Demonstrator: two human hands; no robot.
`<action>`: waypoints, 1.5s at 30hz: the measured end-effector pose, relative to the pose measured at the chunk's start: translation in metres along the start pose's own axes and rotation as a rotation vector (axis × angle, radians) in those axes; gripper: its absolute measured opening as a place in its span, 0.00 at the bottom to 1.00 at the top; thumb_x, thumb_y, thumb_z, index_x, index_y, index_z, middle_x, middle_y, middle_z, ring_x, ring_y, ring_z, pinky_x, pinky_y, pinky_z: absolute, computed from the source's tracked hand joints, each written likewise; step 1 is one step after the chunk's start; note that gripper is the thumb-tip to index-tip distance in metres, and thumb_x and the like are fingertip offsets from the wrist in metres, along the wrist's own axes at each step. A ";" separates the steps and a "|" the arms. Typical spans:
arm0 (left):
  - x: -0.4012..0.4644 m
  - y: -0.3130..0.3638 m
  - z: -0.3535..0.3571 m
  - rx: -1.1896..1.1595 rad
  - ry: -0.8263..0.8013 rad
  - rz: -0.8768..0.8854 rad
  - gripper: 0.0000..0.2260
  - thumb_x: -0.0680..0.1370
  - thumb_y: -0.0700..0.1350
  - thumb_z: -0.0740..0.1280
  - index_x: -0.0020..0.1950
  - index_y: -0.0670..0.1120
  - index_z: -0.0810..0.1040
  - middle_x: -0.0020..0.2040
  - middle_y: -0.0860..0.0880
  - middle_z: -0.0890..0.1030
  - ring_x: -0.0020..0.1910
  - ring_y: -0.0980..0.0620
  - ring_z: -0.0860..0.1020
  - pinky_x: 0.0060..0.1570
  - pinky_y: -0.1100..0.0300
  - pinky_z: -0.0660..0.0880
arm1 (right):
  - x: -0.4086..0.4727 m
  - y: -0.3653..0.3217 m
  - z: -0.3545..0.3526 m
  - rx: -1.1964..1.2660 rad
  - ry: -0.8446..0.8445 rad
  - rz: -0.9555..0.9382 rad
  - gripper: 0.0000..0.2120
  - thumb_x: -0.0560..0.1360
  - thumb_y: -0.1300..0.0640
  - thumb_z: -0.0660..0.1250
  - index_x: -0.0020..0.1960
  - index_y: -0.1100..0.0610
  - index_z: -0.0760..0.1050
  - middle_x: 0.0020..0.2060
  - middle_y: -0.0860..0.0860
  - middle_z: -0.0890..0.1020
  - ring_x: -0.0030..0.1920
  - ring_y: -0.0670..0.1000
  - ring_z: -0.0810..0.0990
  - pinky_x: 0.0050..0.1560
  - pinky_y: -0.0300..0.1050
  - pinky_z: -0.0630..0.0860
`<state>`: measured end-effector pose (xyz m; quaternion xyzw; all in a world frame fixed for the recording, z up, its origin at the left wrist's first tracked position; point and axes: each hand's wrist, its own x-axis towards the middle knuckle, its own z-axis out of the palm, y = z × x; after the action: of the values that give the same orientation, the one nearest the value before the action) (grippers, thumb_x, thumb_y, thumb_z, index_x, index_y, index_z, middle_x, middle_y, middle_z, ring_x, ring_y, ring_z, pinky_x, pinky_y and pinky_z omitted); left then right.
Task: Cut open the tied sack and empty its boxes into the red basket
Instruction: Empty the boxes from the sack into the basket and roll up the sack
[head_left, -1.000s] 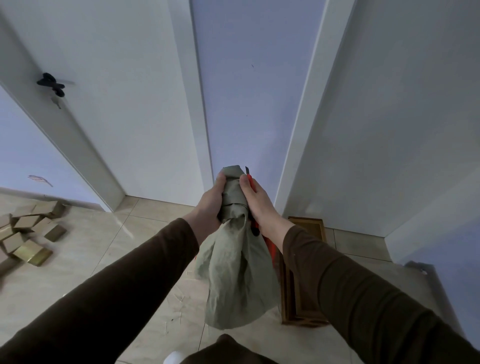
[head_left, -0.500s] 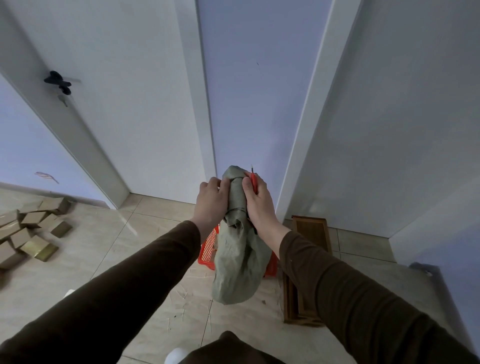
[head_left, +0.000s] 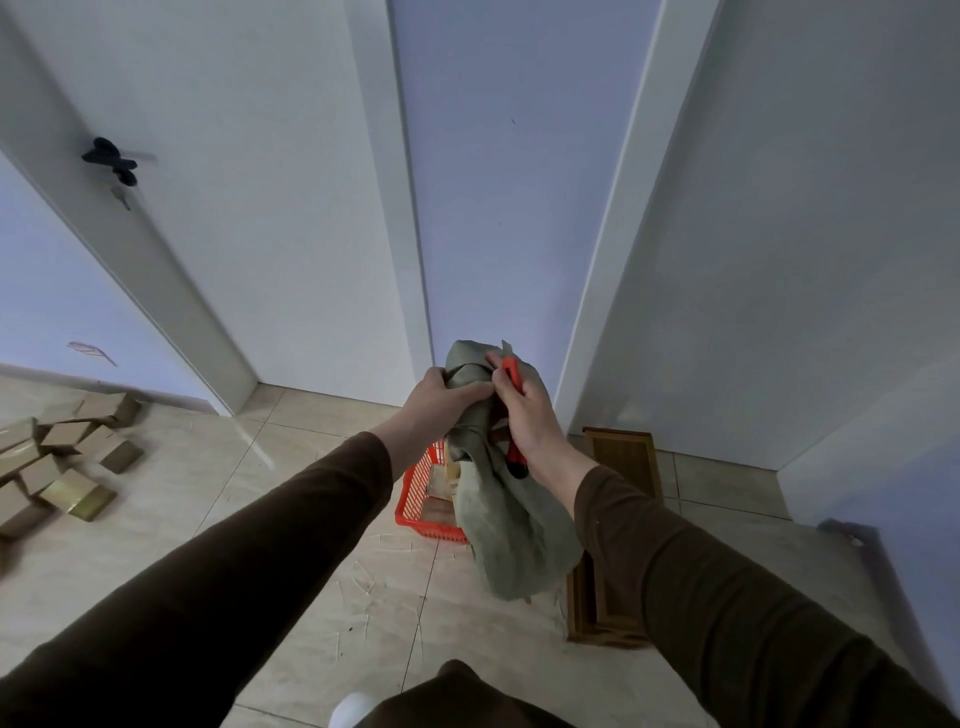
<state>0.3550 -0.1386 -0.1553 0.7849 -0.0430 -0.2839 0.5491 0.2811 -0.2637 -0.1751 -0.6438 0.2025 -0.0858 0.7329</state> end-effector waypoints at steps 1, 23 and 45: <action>-0.001 -0.001 0.001 -0.015 -0.001 -0.006 0.28 0.72 0.59 0.78 0.63 0.47 0.74 0.54 0.48 0.84 0.48 0.51 0.85 0.32 0.63 0.80 | 0.000 -0.001 -0.001 0.008 -0.002 0.004 0.19 0.86 0.45 0.61 0.75 0.46 0.75 0.55 0.43 0.83 0.60 0.51 0.84 0.59 0.56 0.84; -0.014 -0.002 -0.001 -0.532 -0.146 -0.030 0.20 0.83 0.53 0.70 0.72 0.50 0.70 0.63 0.44 0.82 0.57 0.48 0.85 0.45 0.56 0.85 | -0.004 0.006 -0.004 0.397 -0.019 0.283 0.26 0.85 0.37 0.58 0.72 0.54 0.77 0.63 0.58 0.85 0.63 0.60 0.84 0.67 0.62 0.79; -0.013 -0.007 -0.004 -0.164 0.042 0.029 0.41 0.64 0.67 0.82 0.67 0.48 0.70 0.57 0.49 0.85 0.51 0.51 0.87 0.51 0.50 0.86 | 0.001 0.005 0.028 0.127 0.109 0.140 0.15 0.86 0.47 0.60 0.70 0.46 0.77 0.64 0.51 0.83 0.64 0.54 0.82 0.67 0.56 0.79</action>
<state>0.3443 -0.1276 -0.1559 0.7425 -0.0194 -0.2617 0.6163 0.2924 -0.2380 -0.1781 -0.5745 0.2809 -0.0819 0.7644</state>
